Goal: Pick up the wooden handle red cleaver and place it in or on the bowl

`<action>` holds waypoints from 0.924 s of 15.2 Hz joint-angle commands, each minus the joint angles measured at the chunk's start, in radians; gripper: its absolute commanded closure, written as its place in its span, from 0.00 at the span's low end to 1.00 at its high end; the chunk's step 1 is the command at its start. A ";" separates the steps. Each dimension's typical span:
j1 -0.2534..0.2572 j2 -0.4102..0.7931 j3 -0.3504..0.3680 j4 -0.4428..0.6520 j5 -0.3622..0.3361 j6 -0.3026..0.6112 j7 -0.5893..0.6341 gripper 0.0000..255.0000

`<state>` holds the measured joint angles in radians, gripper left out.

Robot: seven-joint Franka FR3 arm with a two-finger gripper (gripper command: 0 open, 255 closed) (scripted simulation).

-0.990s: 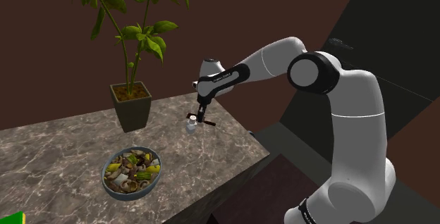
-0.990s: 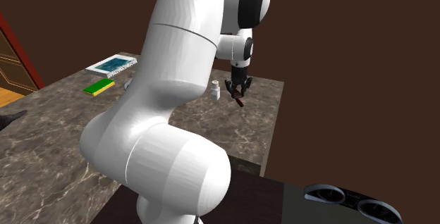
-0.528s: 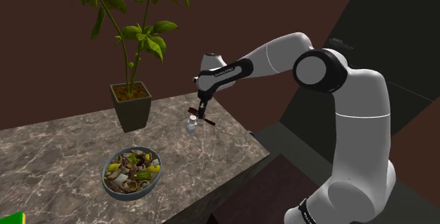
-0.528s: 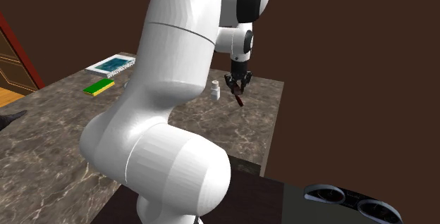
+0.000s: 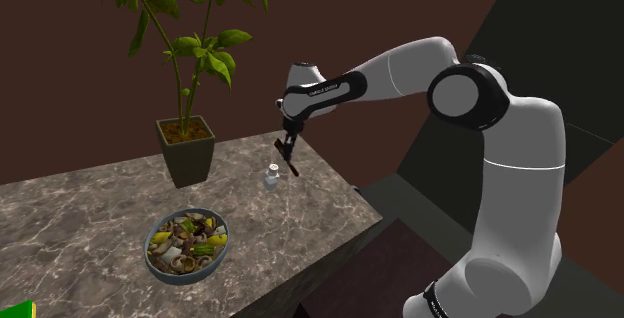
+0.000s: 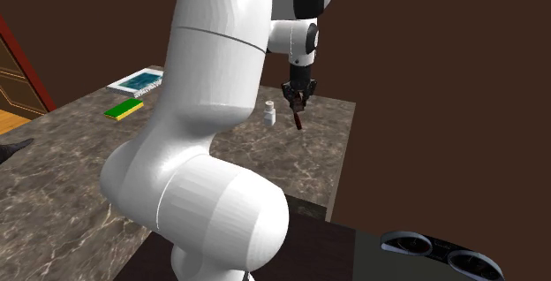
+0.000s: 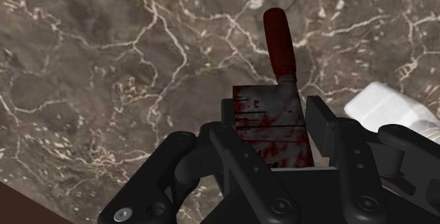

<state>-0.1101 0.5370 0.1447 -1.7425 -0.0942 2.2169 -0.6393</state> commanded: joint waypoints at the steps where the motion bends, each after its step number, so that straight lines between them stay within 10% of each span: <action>1: -0.002 -0.016 0.002 0.005 0.003 -0.021 -0.003 1.00; 14: -0.007 -0.103 0.011 0.056 0.020 -0.158 -0.013 1.00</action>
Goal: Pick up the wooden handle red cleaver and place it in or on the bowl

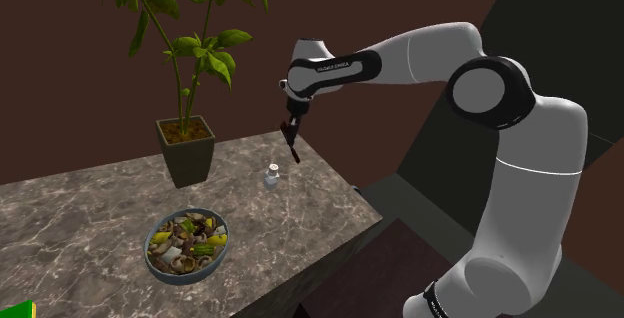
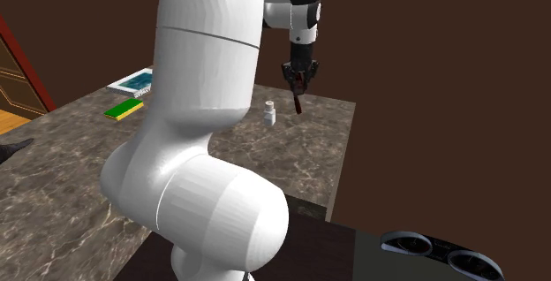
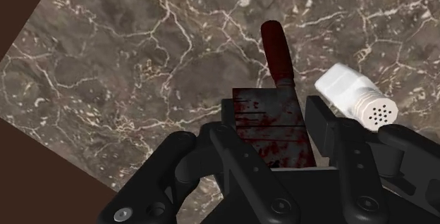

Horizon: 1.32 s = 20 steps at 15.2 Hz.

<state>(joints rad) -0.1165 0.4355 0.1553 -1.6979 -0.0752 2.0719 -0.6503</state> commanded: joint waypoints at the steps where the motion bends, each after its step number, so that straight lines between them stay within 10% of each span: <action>1: -0.001 -0.007 0.000 0.017 0.002 -0.025 -0.003 1.00; 20: 0.224 -0.135 0.123 -0.148 0.003 0.010 0.348 1.00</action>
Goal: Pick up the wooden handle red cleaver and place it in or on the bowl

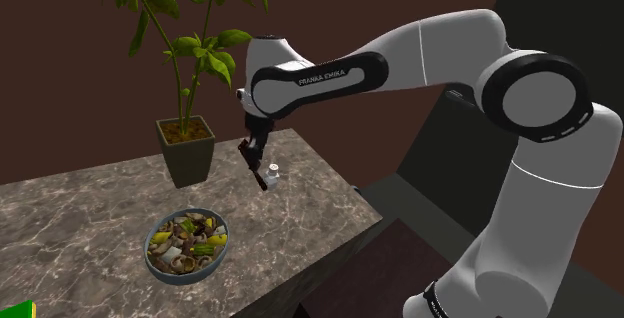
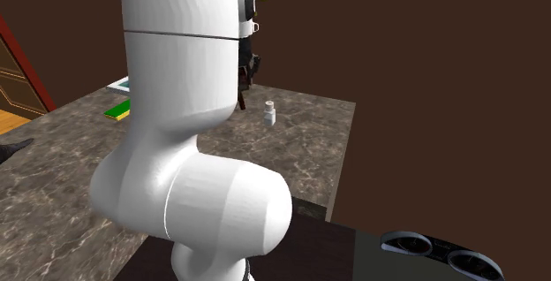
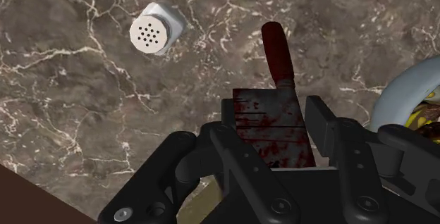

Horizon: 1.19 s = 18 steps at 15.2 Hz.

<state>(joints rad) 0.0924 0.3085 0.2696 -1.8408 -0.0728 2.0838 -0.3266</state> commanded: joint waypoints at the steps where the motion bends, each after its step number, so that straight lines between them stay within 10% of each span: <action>1: 0.029 -0.007 0.016 -0.005 -0.001 -0.002 0.047 1.00; 18: 0.291 0.125 0.110 0.168 -0.062 -0.052 0.408 1.00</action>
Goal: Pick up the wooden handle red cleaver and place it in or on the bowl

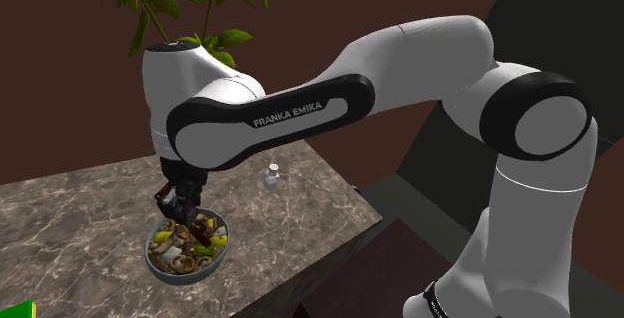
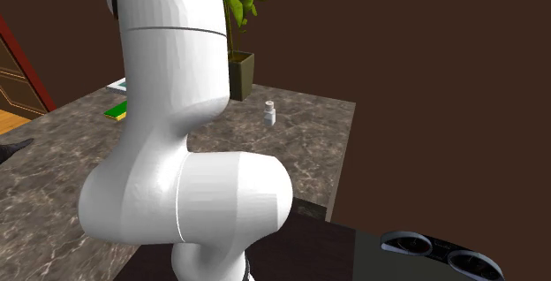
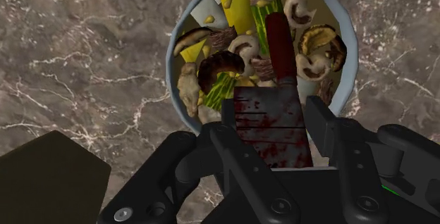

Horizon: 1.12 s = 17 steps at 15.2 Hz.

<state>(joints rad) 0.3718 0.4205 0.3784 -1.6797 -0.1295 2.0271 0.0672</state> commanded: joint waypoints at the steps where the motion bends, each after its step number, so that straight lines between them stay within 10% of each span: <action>1: 0.012 0.019 0.000 0.001 -0.007 0.016 0.016 1.00; 17: 0.023 0.096 -0.019 -0.050 -0.042 0.149 0.033 1.00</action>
<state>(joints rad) 0.3944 0.5164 0.3588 -1.7296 -0.1719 2.1762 0.0999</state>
